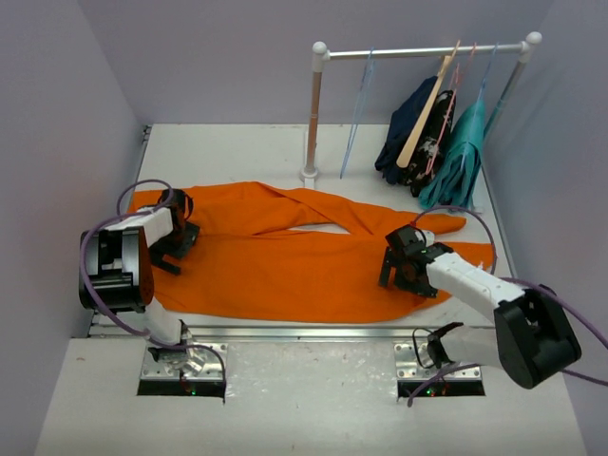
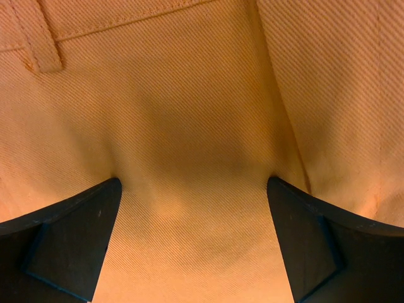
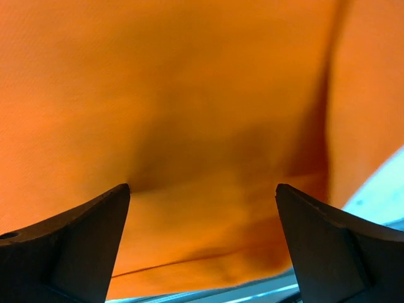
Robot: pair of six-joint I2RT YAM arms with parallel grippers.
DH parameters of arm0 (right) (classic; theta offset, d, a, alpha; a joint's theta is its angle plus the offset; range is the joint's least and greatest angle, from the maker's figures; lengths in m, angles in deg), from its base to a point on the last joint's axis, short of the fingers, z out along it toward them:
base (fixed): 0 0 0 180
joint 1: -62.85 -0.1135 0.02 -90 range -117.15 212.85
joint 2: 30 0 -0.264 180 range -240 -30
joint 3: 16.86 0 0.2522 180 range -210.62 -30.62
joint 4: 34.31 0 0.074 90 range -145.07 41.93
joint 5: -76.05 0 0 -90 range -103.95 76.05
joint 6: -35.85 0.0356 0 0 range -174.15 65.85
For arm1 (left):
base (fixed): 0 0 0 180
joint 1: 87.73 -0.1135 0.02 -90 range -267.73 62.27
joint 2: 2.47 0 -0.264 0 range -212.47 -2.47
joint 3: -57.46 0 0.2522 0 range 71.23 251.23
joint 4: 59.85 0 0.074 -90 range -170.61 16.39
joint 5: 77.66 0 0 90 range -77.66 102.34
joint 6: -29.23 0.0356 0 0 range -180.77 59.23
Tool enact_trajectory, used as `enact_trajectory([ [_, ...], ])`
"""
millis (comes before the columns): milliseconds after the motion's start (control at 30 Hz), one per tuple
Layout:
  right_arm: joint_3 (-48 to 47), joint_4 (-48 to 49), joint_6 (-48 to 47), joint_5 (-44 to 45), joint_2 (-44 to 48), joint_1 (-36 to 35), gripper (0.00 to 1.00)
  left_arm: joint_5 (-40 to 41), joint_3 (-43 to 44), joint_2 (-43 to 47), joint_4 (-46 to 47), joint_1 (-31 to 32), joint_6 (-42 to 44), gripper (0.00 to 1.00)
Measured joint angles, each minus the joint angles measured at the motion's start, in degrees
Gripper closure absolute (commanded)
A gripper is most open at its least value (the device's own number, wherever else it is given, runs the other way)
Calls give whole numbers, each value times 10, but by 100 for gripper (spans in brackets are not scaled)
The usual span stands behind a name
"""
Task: Place the trousers on the hanger
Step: Flatten out the trousers at the center of the board, then fold the trousers at the center of the board.
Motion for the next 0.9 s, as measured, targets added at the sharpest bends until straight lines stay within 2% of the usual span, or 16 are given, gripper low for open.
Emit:
enact_trajectory([
  [100,36,-22,46,9,59,43,1,8,18,-20,-19,0,-25,0],
  [267,82,-62,95,1,135,163,1,13,38,-37,-34,-1,-55,0],
  [367,86,-74,101,-24,163,276,1,11,43,-42,-38,-3,-63,0],
  [600,81,-121,100,-69,133,524,1,1,43,-42,-38,-12,-66,0],
  [800,53,-173,112,-58,189,652,2,0,42,-42,-37,-13,-66,0],
  [900,13,-171,100,-53,179,671,8,0,41,-41,-36,-13,-65,0],
])
